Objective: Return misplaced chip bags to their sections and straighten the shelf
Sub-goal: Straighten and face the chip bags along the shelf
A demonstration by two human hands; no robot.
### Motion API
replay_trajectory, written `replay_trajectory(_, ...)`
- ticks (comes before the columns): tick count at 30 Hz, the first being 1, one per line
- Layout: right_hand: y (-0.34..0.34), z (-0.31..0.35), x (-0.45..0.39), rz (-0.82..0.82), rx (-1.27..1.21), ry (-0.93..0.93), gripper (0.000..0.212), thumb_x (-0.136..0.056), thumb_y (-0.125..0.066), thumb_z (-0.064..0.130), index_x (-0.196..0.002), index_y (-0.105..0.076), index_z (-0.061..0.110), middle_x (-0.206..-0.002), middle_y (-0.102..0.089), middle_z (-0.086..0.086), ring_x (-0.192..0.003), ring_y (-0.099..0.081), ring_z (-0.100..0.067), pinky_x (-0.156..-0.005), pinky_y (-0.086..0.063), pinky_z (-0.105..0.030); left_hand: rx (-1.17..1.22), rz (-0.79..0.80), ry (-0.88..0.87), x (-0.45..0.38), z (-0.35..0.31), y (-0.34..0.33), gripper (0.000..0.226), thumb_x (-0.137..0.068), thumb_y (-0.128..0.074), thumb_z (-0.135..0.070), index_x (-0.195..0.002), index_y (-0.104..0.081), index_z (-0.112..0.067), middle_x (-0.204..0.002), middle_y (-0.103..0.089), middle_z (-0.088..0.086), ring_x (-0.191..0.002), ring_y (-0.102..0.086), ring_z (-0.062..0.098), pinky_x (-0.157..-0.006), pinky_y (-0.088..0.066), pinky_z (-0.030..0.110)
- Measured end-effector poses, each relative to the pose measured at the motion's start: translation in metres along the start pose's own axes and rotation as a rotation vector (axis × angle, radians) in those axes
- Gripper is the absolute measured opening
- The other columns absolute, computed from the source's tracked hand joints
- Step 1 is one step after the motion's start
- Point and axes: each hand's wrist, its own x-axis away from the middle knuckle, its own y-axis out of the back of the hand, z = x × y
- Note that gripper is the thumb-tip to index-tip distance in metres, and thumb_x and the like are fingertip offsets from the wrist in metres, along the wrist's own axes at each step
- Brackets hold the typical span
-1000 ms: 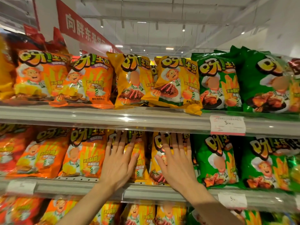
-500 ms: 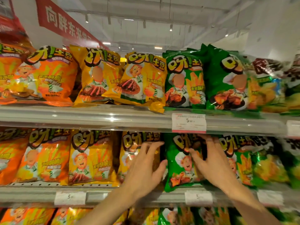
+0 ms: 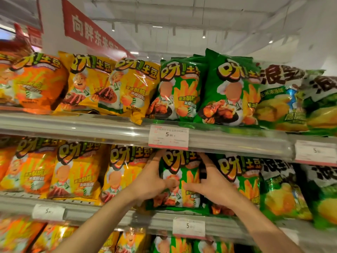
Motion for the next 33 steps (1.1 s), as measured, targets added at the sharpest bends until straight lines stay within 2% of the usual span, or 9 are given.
replay_trajectory(3,0.003,0.001,0.004,-0.059,0.032,0.032,0.101,-0.072,-0.084,0.037,-0.146,-0.018,0.054,-0.137,-0.039,0.019,-0.105,-0.058,-0.006,-0.090,-0.053,-0.029,0.013,0.034,0.004,-0.002,-0.003,0.002,0.095,-0.070,-0.087,-0.025,-0.146,-0.032,-0.037,-0.143,-0.046,-0.015,-0.135,-0.042,0.007,-0.114,-0.035,0.024)
replay_trajectory(5,0.004,0.003,0.006,-0.101,0.060,0.021,0.099,-0.077,-0.082,0.032,-0.150,-0.017,0.047,-0.135,-0.041,0.015,-0.102,-0.058,-0.005,-0.082,-0.050,-0.022,0.019,0.065,-0.004,-0.004,-0.005,0.002,0.089,-0.075,-0.085,-0.016,-0.139,-0.030,-0.041,-0.136,-0.044,-0.023,-0.127,-0.043,-0.002,-0.100,-0.031,0.001)
replay_trajectory(7,0.003,0.001,0.005,-0.141,0.065,0.004,0.094,-0.080,-0.080,0.031,-0.151,-0.020,0.043,-0.131,-0.049,0.008,-0.098,-0.057,-0.001,-0.072,-0.047,-0.014,0.028,0.075,-0.005,-0.004,-0.006,0.003,0.090,-0.078,-0.083,-0.012,-0.135,-0.023,-0.046,-0.125,-0.041,-0.034,-0.114,-0.046,-0.014,-0.084,-0.030,-0.008)
replay_trajectory(10,0.002,0.003,0.008,-0.167,0.127,-0.033,0.083,-0.087,-0.072,0.034,-0.153,-0.021,0.039,-0.129,-0.050,0.003,-0.092,-0.057,0.006,-0.063,-0.044,-0.008,-0.020,0.058,-0.052,0.005,-0.009,0.004,0.090,-0.081,-0.082,-0.026,-0.139,-0.019,-0.054,-0.131,-0.041,-0.036,-0.125,-0.045,-0.008,-0.094,-0.032,-0.001)
replay_trajectory(13,-0.002,0.007,0.019,-0.250,0.226,-0.022,0.069,-0.093,-0.061,0.040,-0.152,-0.024,0.037,-0.141,-0.043,0.000,-0.109,-0.060,-0.009,-0.088,-0.052,-0.025,-0.218,-0.035,-0.141,0.025,-0.005,0.014,0.078,-0.089,-0.070,-0.043,-0.150,-0.020,-0.047,-0.140,-0.035,-0.026,-0.128,-0.039,-0.006,-0.099,-0.034,0.003)
replay_trajectory(16,-0.020,0.013,0.026,-0.379,0.438,0.080,0.062,-0.098,-0.043,0.051,-0.152,-0.027,0.026,-0.153,-0.028,-0.007,-0.140,-0.033,-0.024,-0.112,-0.035,-0.038,-0.537,-0.311,-0.282,0.038,0.014,0.034,0.044,-0.096,-0.051,-0.043,-0.138,-0.045,-0.029,-0.128,-0.050,-0.003,-0.117,-0.051,0.013,-0.089,-0.053,0.030)
replay_trajectory(18,-0.040,0.021,0.024,-0.413,0.560,0.165,0.065,-0.098,-0.034,0.056,-0.154,-0.026,0.022,-0.154,-0.027,-0.013,-0.144,-0.025,-0.032,-0.117,-0.028,-0.047,-0.768,-0.396,-0.315,0.038,0.031,0.043,0.043,-0.095,-0.043,-0.041,-0.131,-0.052,-0.018,-0.121,-0.055,0.008,-0.115,-0.052,0.028,-0.091,-0.046,0.041)
replay_trajectory(23,-0.086,0.038,0.004,-0.373,0.771,0.205,0.069,-0.099,-0.025,0.057,-0.157,-0.019,0.019,-0.157,-0.033,-0.015,-0.148,-0.023,-0.036,-0.116,-0.014,-0.065,-0.943,-0.333,-0.254,0.032,0.058,0.046,0.054,-0.103,-0.032,-0.046,-0.149,-0.045,-0.020,-0.157,-0.039,0.011,-0.149,-0.027,0.027,-0.119,-0.021,0.053)
replay_trajectory(33,-0.103,0.038,-0.004,-0.348,0.786,0.155,0.065,-0.101,-0.024,0.055,-0.156,-0.023,0.022,-0.159,-0.031,-0.013,-0.149,-0.021,-0.032,-0.114,-0.018,-0.065,-0.940,-0.317,-0.230,0.031,0.063,0.049,0.054,-0.103,-0.031,-0.048,-0.148,-0.047,-0.021,-0.154,-0.043,0.011,-0.148,-0.031,0.028,-0.122,-0.016,0.053)
